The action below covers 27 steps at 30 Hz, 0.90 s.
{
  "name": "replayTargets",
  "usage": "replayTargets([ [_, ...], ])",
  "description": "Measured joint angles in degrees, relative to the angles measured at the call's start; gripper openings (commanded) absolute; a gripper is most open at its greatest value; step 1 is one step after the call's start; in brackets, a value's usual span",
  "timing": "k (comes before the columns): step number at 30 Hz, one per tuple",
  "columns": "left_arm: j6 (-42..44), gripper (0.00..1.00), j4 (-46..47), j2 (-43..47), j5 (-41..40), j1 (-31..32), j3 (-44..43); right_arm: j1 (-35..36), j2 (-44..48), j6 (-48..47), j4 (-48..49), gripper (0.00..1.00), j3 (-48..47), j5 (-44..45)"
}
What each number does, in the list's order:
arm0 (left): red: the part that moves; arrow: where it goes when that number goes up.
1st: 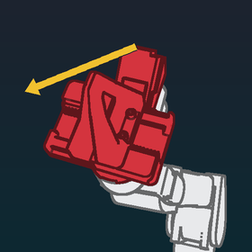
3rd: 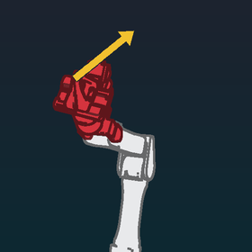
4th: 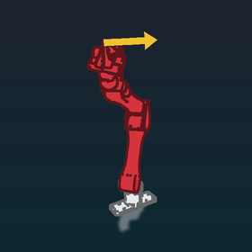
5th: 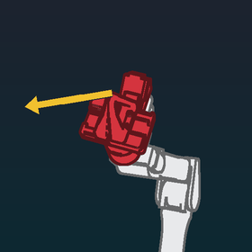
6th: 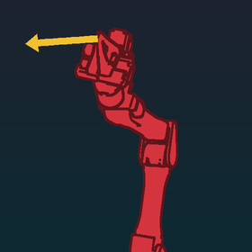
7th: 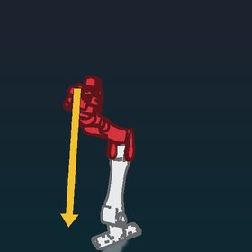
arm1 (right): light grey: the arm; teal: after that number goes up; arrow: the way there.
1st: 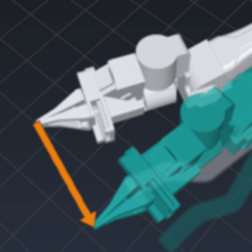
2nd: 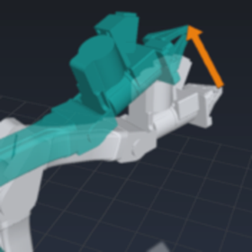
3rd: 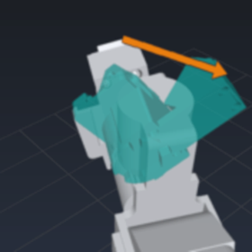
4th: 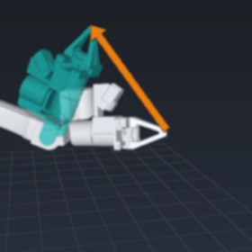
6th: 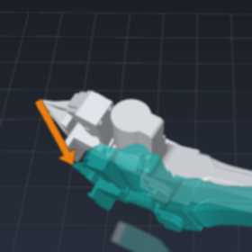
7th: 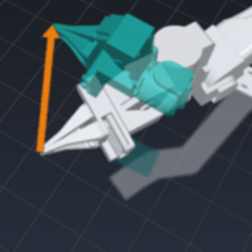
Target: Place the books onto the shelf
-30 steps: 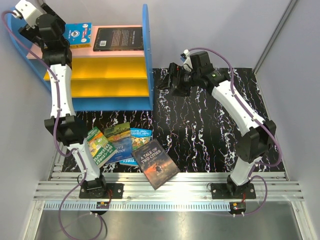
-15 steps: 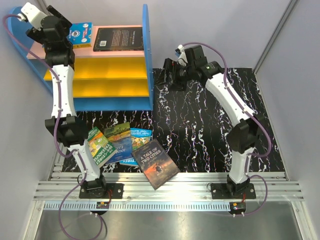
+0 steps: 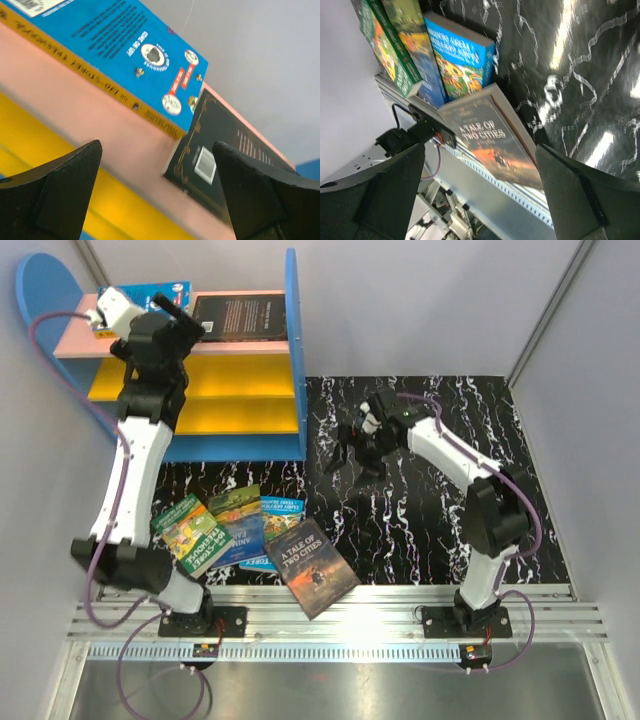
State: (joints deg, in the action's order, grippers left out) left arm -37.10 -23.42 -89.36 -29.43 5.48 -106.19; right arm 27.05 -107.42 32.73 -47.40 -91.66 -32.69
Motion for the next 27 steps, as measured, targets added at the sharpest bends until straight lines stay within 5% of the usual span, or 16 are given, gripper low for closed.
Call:
replayTargets([
  [7, -1.44, 0.99, -10.84, 18.49, 2.36, 0.11, 21.14, 0.0, 11.96, 1.66, 4.33, 1.0, 13.9, -1.36],
  [12, -5.75, 0.97, -17.33, 27.21, 12.81, 2.14, 37.97, 0.0, 13.46, 2.75, 8.7, 1.0, 20.13, -3.54],
  [20, -14.73, 0.98, -24.5, 33.11, 26.49, 18.82, 61.13, 0.98, 10.86, 5.7, 17.66, 1.0, 31.54, -7.63],
  [27, -25.09, 0.99, -20.61, 44.52, 35.28, 25.22, 79.65, 6.47, 5.81, 9.31, 29.99, 1.0, 38.4, -10.05],
])
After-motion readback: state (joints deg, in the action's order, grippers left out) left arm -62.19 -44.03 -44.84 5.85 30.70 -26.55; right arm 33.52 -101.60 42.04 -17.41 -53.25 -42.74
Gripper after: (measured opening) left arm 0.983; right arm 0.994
